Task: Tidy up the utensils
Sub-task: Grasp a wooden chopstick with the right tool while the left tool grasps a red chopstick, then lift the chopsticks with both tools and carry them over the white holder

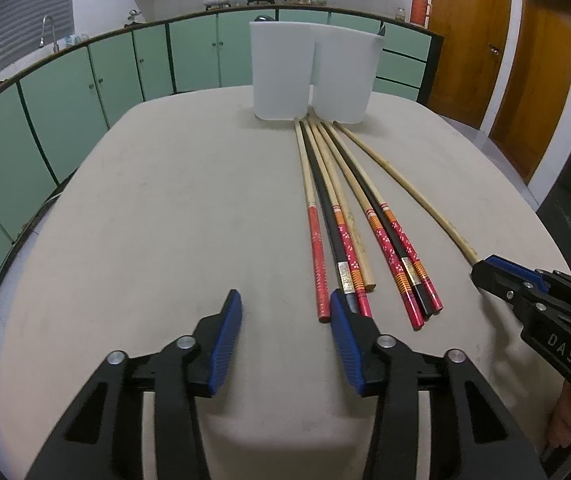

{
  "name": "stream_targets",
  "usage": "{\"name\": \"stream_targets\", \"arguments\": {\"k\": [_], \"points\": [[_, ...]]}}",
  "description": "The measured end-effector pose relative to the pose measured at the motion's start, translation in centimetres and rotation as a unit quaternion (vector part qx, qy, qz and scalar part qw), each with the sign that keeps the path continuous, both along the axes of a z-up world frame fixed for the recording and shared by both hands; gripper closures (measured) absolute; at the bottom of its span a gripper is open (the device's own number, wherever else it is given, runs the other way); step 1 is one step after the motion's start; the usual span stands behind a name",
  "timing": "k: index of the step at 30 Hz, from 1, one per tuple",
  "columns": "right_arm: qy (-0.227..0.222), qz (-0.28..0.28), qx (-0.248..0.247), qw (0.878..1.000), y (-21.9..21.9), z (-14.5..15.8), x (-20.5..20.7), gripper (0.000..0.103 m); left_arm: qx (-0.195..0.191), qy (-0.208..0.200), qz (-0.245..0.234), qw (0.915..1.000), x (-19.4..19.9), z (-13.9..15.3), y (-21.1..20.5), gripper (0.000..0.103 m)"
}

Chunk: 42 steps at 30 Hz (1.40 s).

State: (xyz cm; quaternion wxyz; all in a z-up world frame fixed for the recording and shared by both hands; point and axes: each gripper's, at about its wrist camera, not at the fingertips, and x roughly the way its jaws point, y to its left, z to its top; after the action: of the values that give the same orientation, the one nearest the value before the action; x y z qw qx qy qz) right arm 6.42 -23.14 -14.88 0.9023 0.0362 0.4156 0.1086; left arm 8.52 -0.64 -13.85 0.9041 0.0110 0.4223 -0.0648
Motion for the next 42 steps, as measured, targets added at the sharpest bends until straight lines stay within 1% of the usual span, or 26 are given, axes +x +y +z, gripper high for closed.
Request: {"name": "stream_targets", "arguments": {"k": [1, 4, 7, 8, 11, 13, 16, 21, 25, 27, 30, 36, 42], "points": [[0.0, 0.0, -0.001, 1.0, 0.0, 0.0, 0.0, 0.086, 0.001, -0.001, 0.0, 1.0, 0.0, 0.0, -0.1, 0.063], [-0.001, 0.0, -0.002, 1.0, 0.0, 0.0, 0.0, 0.086, 0.0, -0.004, 0.001, 1.0, 0.0, 0.0, -0.3, 0.072], [-0.001, 0.0, 0.001, 1.0, -0.1, -0.1, 0.0, 0.086, -0.003, -0.005, -0.002, 1.0, -0.1, 0.0, -0.5, 0.088], [-0.001, 0.0, 0.0, 1.0, -0.1, -0.1, 0.0, 0.086, -0.008, -0.003, -0.005, 0.9999, 0.0, 0.0, -0.6, 0.097], [-0.003, -0.003, -0.006, 1.0, -0.1, -0.1, 0.0, 0.089, -0.018, -0.003, -0.005, 0.9998, 0.0, 0.0, -0.7, 0.097], [-0.001, -0.004, -0.005, 1.0, -0.1, -0.1, 0.1, 0.095, -0.024, -0.002, -0.009, 0.9997, -0.1, 0.1, -0.6, 0.097], [0.001, -0.004, 0.0, 1.0, -0.2, 0.0, 0.1, 0.096, -0.035, -0.004, -0.01, 0.9993, -0.1, 0.6, -0.5, 0.097], [-0.013, 0.001, 0.011, 1.0, -0.5, 1.1, 0.0, 0.097, -0.035, -0.032, -0.009, 0.9988, -0.6, 2.5, -0.2, 0.097], [-0.037, 0.004, 0.016, 0.999, -0.8, 3.1, -0.2, 0.097, -0.036, -0.072, -0.005, 0.9967, -0.9, 5.3, 0.4, 0.097], [-0.049, 0.005, 0.019, 0.999, -1.0, 4.2, -0.2, 0.097, -0.036, -0.096, -0.006, 0.9947, -1.0, 7.0, 0.5, 0.097], [-0.068, 0.007, 0.025, 0.997, -1.4, 6.0, -0.2, 0.097, -0.04, -0.122, -0.009, 0.9917, -0.9, 9.1, 0.7, 0.097], [-0.107, 0.016, 0.036, 0.993, -1.9, 10.1, 0.5, 0.097, -0.04, -0.165, -0.02, 0.9853, -0.3, 12.3, 0.9, 0.097], [-0.135, 0.02, 0.057, 0.989, -2.8, 14.1, 2.1, 0.097, -0.044, -0.19, -0.027, 0.9804, 0.8, 14.9, 1.0, 0.097]]}}
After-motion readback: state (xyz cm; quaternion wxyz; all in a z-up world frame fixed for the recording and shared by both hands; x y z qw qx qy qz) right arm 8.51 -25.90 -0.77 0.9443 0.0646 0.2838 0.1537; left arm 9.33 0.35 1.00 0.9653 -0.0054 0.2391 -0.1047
